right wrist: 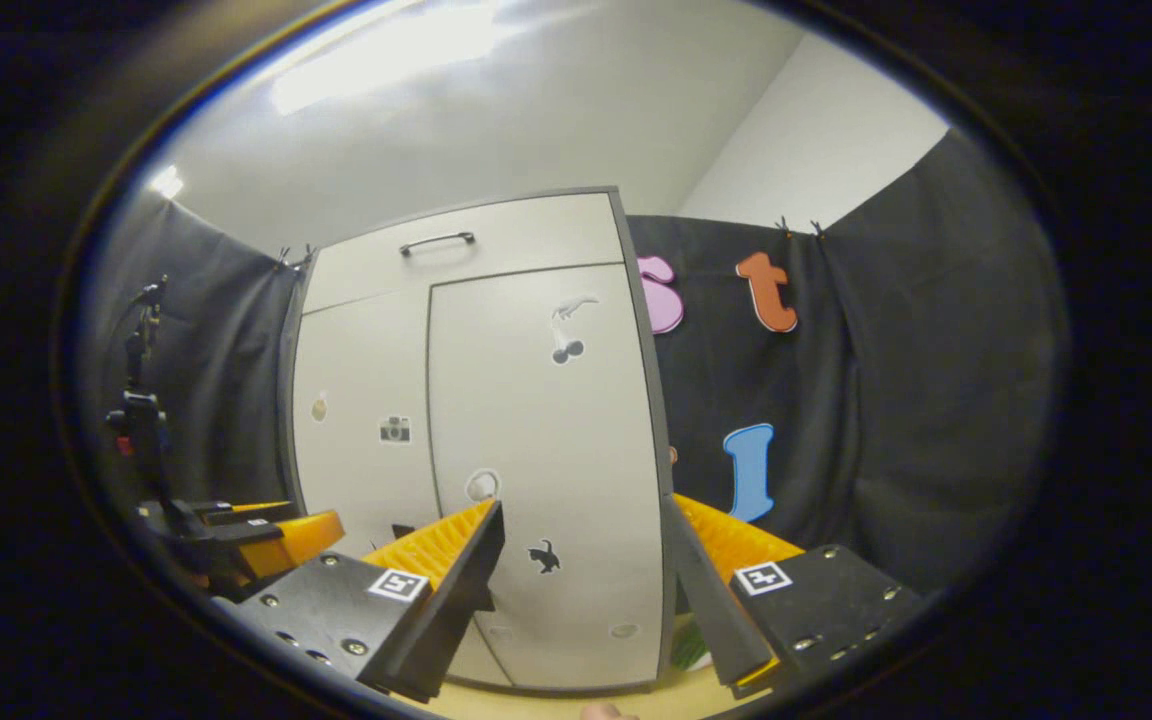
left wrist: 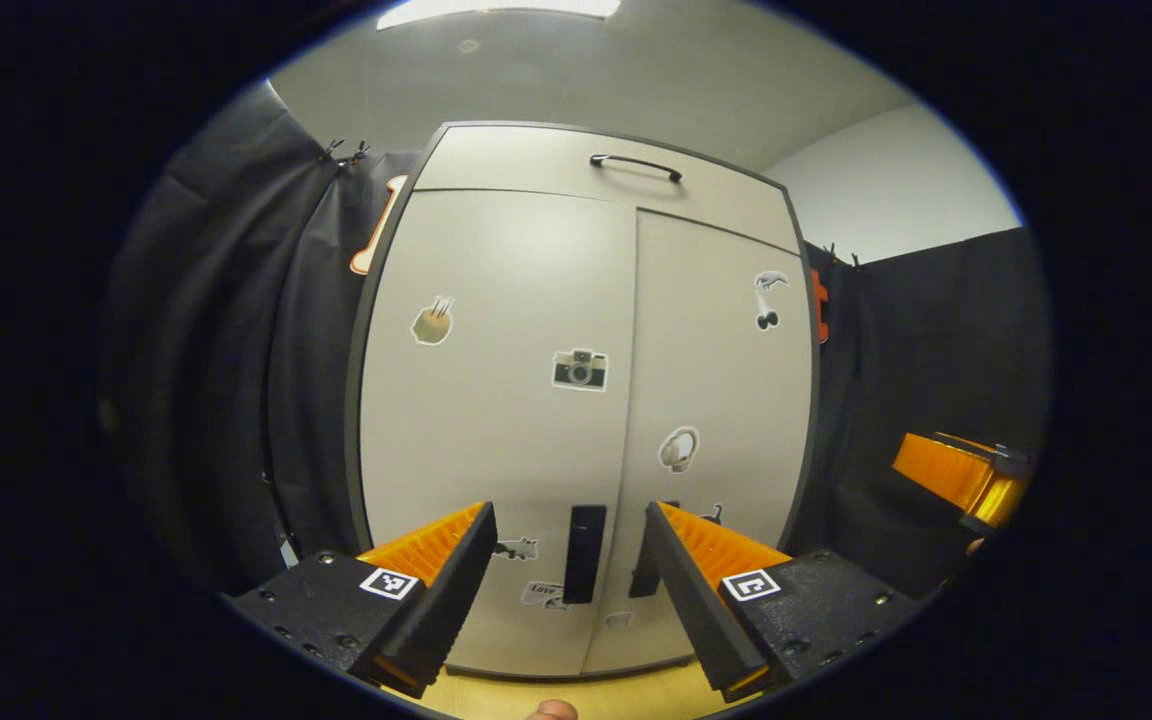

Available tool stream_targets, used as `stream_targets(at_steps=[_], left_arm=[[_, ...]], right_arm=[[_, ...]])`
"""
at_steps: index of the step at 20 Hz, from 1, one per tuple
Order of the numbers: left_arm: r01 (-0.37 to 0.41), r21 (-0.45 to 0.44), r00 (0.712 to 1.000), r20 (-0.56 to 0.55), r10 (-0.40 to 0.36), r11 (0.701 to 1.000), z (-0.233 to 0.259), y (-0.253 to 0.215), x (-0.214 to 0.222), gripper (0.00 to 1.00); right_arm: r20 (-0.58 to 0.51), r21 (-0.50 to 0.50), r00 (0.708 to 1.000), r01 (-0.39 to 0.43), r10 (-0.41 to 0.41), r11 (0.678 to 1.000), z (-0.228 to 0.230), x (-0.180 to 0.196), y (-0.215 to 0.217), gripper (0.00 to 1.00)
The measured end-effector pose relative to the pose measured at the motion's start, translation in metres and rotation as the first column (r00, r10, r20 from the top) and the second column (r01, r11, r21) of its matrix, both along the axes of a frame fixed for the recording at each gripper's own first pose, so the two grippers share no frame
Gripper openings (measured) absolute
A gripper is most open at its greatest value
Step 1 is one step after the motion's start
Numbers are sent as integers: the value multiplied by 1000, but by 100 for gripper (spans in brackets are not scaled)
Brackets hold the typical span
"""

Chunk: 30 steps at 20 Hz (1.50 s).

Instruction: Grasp the bottle in the cabinet with the left hand and place it on the coaster, then close the right door with the right hand and the left door with the left hand.

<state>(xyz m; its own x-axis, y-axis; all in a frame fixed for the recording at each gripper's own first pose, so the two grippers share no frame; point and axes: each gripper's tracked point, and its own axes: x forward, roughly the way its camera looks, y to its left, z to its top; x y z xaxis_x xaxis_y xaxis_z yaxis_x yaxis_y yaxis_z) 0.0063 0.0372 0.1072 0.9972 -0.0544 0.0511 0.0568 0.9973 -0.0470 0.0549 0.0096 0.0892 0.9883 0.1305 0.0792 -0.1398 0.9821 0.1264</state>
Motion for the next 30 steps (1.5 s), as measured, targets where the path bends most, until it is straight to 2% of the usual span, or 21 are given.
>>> stream_targets(at_steps=[1, 7, 9, 10, 11, 15, 21, 22, 24, 25, 30], left_arm=[[16, 8, 1000, 2, -16, 1000, 2, -9, -1, 94], [73, 32, 997, 4, -74, 997, 3, -44, -10, 94], [62, 37, 998, 7, -62, 997, 3, -42, -12, 95], [56, 40, 998, 7, -56, 998, 3, -41, -13, 90], [47, 43, 999, 7, -48, 998, 3, -39, -14, 95], [29, 42, 1000, 3, -29, 999, -1, -34, -17, 95], [27, 28, 1000, -7, -27, 999, -5, -34, -19, 95], [30, 26, 1000, -7, -30, 999, -6, -35, -19, 90], [32, 22, 999, -7, -32, 999, -6, -35, -19, 90], [32, 19, 999, -5, -32, 999, -5, -35, -19, 95], [24, 14, 1000, -9, -24, 1000, -8, -32, -18, 95]], right_arm=[[1, 0, 1000, 6, -6, 1000, 2, -3, -2, 95], [11, -11, 1000, 4, -4, 1000, 4, -15, -10, 96], [7, -25, 1000, -6, 6, 1000, 1, -17, -7, 97], [7, -38, 1000, -14, 14, 999, 0, -18, -5, 96], [8, -49, 1000, -21, 22, 999, -1, -18, -2, 96], [5, -43, 999, -39, 40, 998, -2, -19, 0, 96], [3, -43, 1000, -18, 18, 999, -4, -23, -9, 97], [1, -44, 1000, -14, 14, 999, -4, -22, -10, 97], [-4, -46, 1000, -12, 12, 999, -6, -22, -10, 97], [-7, -48, 1000, -12, 12, 999, -8, -21, -10, 96], [-6, -53, 1000, -7, 7, 999, -9, -21, -9, 96]])
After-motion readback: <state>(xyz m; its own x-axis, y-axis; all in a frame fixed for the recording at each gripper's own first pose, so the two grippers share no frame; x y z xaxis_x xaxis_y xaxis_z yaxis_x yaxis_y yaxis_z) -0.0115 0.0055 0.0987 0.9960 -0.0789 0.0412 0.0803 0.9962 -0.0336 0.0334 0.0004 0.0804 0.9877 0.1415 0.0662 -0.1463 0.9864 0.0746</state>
